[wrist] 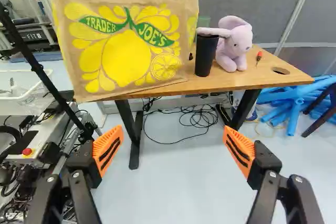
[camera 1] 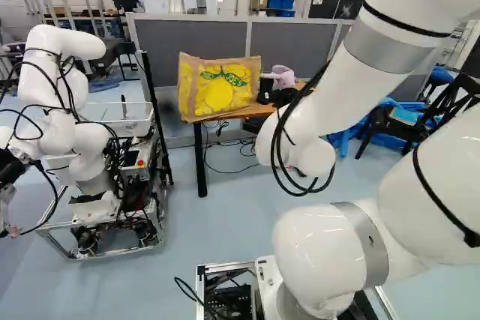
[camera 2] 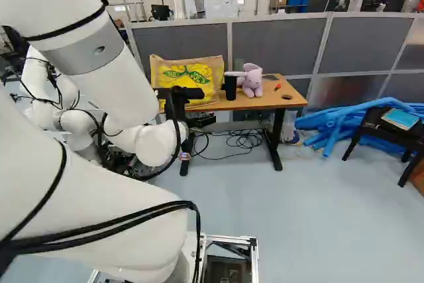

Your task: Pick up the bag on the ground and place it on the table

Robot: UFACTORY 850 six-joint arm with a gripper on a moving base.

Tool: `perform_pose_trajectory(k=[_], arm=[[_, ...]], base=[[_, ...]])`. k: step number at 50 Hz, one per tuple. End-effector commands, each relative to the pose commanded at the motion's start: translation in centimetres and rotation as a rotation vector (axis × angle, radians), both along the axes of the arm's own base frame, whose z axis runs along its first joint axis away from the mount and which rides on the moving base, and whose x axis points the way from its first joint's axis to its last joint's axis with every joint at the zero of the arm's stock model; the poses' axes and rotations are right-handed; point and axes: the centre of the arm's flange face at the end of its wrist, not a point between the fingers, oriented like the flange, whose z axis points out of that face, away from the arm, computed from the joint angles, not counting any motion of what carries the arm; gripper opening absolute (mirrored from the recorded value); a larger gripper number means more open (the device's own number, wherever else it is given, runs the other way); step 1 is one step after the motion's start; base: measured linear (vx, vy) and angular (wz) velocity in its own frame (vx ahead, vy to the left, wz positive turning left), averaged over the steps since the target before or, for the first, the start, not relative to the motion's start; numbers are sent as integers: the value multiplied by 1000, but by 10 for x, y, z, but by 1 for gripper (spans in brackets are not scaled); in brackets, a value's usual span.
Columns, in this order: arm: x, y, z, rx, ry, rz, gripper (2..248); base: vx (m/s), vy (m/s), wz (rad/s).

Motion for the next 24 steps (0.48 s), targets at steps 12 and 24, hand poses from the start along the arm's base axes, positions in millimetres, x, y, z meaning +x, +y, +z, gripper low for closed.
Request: perform_pose_trajectory(k=[12, 24], arm=[[-3, 0, -1, -5, -4, 1, 247], [-3, 0, -1, -5, -4, 1, 247]], base=[[0, 0, 0], [0, 0, 0]])
